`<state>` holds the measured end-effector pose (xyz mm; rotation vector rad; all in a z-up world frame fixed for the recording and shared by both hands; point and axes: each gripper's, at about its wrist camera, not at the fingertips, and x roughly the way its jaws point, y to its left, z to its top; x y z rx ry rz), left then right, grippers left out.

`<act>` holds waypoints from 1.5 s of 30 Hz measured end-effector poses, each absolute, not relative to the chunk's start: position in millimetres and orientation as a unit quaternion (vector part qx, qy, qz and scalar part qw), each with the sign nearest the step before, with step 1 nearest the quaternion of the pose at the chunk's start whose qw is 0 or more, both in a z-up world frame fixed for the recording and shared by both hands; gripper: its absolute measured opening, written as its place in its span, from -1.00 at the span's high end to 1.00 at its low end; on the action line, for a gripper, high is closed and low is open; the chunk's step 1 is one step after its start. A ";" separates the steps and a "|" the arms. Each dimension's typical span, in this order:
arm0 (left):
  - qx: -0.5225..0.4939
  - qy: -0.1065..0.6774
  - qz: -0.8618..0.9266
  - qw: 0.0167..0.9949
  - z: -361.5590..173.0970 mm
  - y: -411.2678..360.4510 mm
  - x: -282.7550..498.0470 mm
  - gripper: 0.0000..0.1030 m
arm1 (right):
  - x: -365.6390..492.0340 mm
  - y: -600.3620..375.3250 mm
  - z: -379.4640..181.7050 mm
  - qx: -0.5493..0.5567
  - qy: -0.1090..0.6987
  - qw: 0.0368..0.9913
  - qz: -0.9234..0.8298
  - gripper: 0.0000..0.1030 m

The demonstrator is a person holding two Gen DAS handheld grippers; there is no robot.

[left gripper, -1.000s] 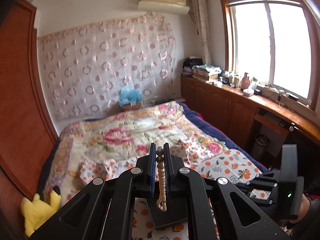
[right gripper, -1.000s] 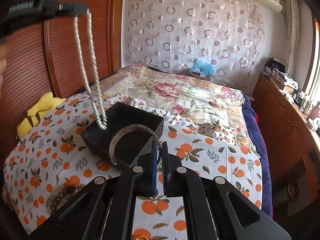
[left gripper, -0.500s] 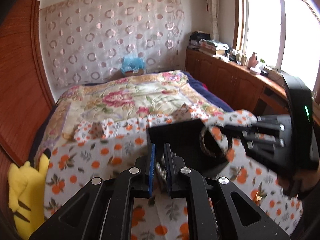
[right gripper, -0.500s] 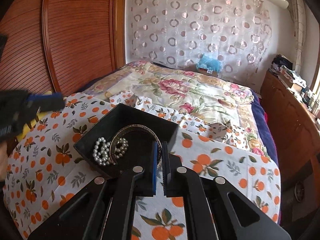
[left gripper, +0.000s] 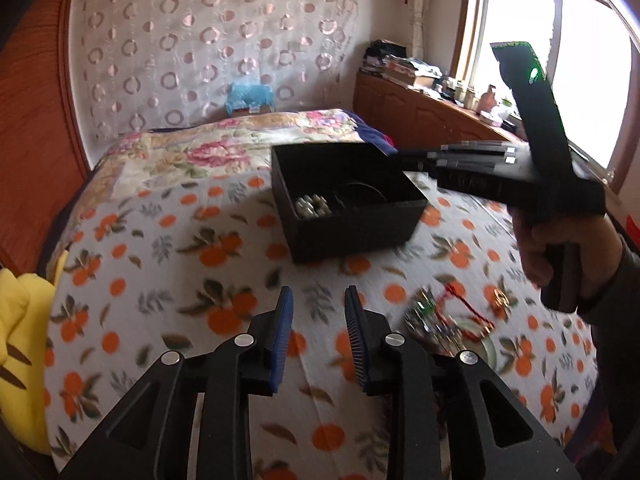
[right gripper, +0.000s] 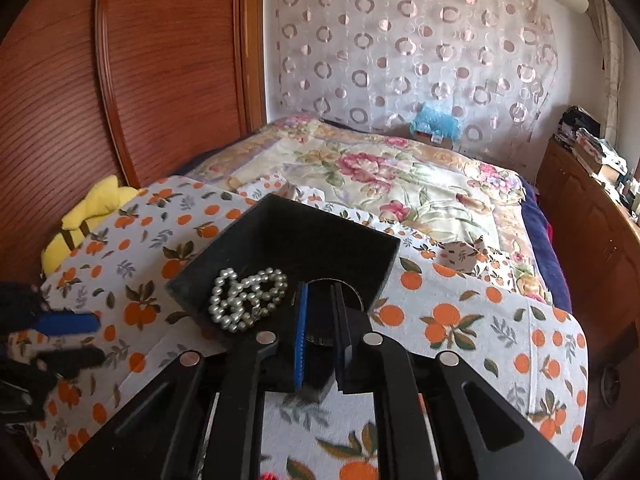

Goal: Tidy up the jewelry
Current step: 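Open the left tool to drop the pearls while the right tool releases the bangle into the box, then grasp the wooden bead bracelet with the left tool while the right tool grasps the red string bracelet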

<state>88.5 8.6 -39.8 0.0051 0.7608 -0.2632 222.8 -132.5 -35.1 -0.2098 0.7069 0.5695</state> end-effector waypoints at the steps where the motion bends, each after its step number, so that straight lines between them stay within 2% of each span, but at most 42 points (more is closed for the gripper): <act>1: 0.001 0.372 -0.132 0.919 -41.8 6.9 84.4 0.41 | 215.7 -136.7 -32.6 -0.101 0.337 0.895 0.276 0.76; 7: -0.001 0.386 -0.150 0.910 -57.0 -5.3 61.0 0.39 | 167.2 -161.6 -29.9 -0.105 0.324 0.895 0.290 0.75; 12: 0.005 0.393 -0.152 0.907 -63.9 -11.4 49.2 0.39 | 138.4 -178.4 -44.8 -0.095 0.338 0.889 0.294 0.57; 25: 0.014 0.409 -0.153 0.899 -76.7 -16.2 44.2 0.39 | 127.6 -177.5 -93.9 -0.113 0.408 0.857 0.295 0.56; 31: 0.012 0.414 -0.156 0.897 -79.6 -18.4 44.1 0.39 | 127.1 -172.9 -100.2 -0.127 0.414 0.853 0.292 0.56; 37: 0.010 0.415 -0.157 0.896 -80.9 -20.0 45.9 0.44 | 124.4 -170.3 -100.9 -0.147 0.406 0.856 0.283 0.91; 43: 0.006 0.416 -0.161 0.895 -83.0 -21.2 47.3 0.75 | 122.5 -170.6 -101.0 -0.151 0.402 0.859 0.280 0.93; 45: 0.005 0.414 -0.159 0.896 -82.2 -20.7 47.2 0.75 | 122.1 -171.4 -100.6 -0.151 0.401 0.859 0.279 0.93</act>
